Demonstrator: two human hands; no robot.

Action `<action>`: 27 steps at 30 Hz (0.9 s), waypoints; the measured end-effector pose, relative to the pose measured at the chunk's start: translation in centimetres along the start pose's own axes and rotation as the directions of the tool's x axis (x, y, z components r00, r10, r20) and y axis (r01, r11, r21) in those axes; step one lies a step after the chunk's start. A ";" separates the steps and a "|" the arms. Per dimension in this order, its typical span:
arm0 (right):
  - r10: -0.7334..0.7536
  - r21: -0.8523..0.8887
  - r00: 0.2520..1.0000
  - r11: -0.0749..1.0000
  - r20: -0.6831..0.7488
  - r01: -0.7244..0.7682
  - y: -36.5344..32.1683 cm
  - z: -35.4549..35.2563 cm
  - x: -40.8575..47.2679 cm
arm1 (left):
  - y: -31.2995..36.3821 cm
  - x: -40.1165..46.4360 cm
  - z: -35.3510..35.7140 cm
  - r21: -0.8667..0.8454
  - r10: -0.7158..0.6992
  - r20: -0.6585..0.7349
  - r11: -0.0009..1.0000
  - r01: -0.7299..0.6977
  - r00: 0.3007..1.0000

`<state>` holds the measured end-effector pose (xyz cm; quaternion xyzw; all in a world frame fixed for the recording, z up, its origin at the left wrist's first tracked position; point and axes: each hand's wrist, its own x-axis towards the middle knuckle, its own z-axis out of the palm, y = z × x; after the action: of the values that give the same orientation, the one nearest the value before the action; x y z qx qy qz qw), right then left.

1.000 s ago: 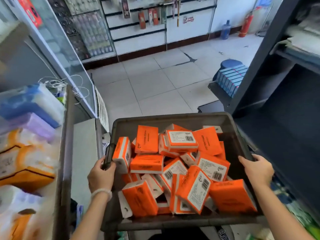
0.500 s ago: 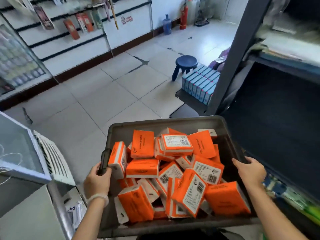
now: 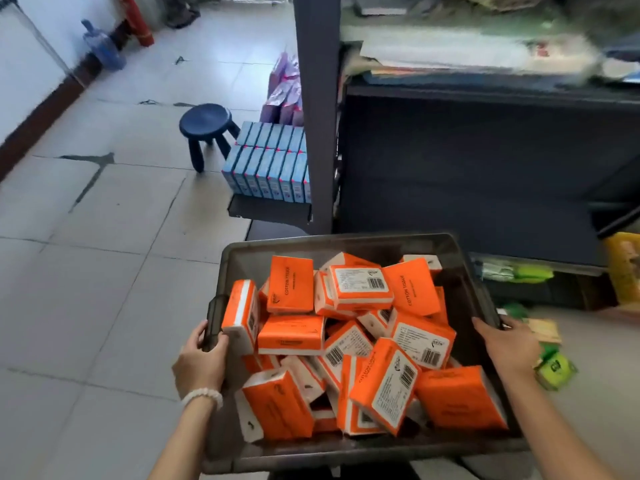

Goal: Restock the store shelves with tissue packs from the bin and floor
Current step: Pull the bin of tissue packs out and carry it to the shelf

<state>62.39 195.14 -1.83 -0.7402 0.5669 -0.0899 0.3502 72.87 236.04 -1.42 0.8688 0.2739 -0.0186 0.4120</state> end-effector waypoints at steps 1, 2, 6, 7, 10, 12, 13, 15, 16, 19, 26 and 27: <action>0.035 -0.003 0.999 0.999 -0.024 -0.035 0.5 0.2 0.1 | 0.2 1.1 1.0 0.011 0.007 0.031 1.000 -0.007 1.000; 0.060 -0.001 0.997 0.998 -0.042 -0.060 0.9 0.4 0.2 | 0.4 1.9 1.8 0.018 0.013 0.053 1.000 -0.014 0.998; 0.133 -0.006 0.986 0.991 -0.099 -0.134 3.6 3.1 1.7 | -0.1 5.4 6.5 0.066 0.042 0.131 0.997 -0.051 0.991; 0.150 -0.020 0.983 0.988 -0.102 -0.152 4.2 3.9 2.0 | -0.3 6.0 7.6 0.072 0.038 0.144 0.996 -0.048 0.989; 0.171 -0.052 0.978 0.983 -0.121 -0.179 6.7 7.8 4.3 | -1.9 8.2 12.0 0.078 0.020 0.158 0.996 -0.033 0.987; 0.184 -0.029 0.975 0.982 -0.122 -0.188 7.8 10.4 5.9 | -3.2 9.9 14.9 0.068 0.016 0.163 0.997 -0.027 0.987; 0.190 -0.026 0.975 0.981 -0.116 -0.194 8.5 11.9 6.6 | -4.1 10.8 16.5 0.067 0.012 0.168 0.998 -0.023 0.986; 0.176 -0.021 0.979 0.984 -0.106 -0.179 10.2 14.8 8.3 | -5.9 12.5 19.7 0.070 0.010 0.165 0.997 -0.022 0.986; 0.179 -0.008 0.979 0.984 -0.099 -0.181 11.1 16.5 9.2 | -6.9 13.4 21.3 0.075 0.009 0.157 0.997 -0.021 0.988; 0.191 0.029 0.977 0.982 -0.093 -0.189 13.7 21.5 11.5 | -9.8 16.1 25.6 0.086 0.016 0.148 0.996 -0.029 0.989; 0.191 0.029 0.974 0.982 -0.120 -0.188 20.0 32.0 16.8 | -15.0 21.1 34.6 0.109 0.115 0.142 0.985 -0.131 0.983; 0.195 0.042 0.974 0.981 -0.118 -0.192 20.4 32.9 17.2 | -15.4 21.4 35.5 0.098 0.123 0.141 0.986 -0.137 0.982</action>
<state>69.90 191.02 -43.28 -0.6693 0.6551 -0.1087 0.3334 90.29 228.00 -41.25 0.9025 0.1868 -0.0647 0.3828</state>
